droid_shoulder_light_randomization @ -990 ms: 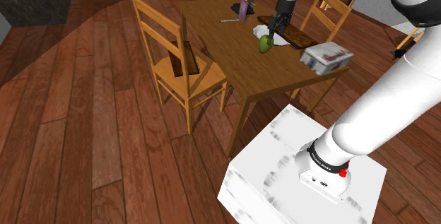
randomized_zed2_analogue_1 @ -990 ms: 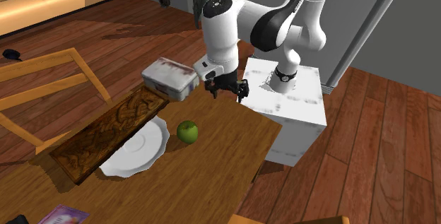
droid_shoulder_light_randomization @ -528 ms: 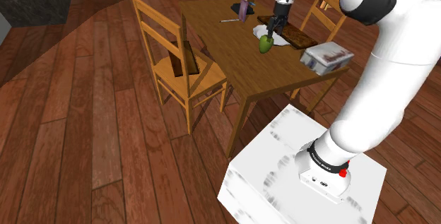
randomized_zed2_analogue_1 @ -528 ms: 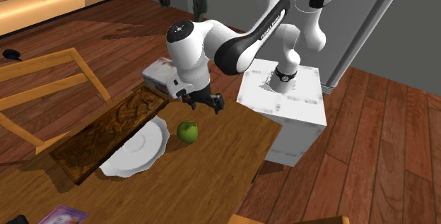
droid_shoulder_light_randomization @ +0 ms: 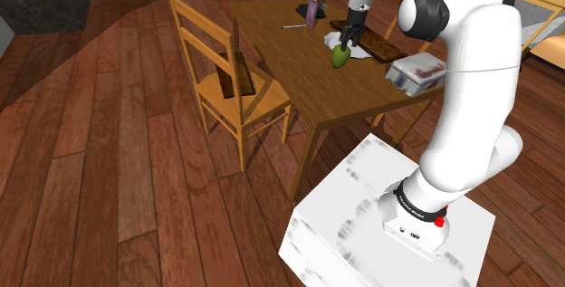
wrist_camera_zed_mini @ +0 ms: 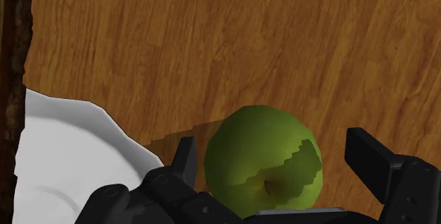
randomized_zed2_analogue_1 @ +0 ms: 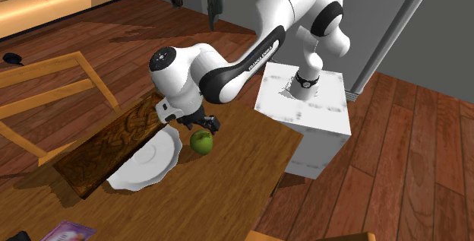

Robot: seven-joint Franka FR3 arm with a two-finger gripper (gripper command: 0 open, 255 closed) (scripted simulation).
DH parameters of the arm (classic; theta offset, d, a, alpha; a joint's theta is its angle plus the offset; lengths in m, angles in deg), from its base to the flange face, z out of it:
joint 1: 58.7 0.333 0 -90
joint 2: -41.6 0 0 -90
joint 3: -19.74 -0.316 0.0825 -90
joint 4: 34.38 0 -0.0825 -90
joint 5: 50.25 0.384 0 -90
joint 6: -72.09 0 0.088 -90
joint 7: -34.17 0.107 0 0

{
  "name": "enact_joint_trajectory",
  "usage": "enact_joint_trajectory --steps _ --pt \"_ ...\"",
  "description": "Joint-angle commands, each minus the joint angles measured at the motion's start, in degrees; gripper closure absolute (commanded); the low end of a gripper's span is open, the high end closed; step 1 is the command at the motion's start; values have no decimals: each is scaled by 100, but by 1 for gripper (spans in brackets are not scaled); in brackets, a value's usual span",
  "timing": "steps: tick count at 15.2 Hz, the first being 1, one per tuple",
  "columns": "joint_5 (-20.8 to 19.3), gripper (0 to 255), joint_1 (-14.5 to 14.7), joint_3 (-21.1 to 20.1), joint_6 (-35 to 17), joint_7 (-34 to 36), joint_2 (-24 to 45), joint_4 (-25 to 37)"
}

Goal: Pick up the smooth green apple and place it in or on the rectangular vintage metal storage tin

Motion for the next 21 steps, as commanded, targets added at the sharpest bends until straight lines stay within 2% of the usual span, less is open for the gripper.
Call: enact_joint_trajectory --steps 1,5,13,14,21 --pt "13 0 -3 -6 -126 -24 32 -97" --pt "39 0 27 -22 -463 -51 59 -414" --pt "39 0 27 -22 -462 -51 59 -413" --pt "39 255 27 -22 -462 -51 59 -413" --pt "40 255 27 -23 -460 -49 63 -407"
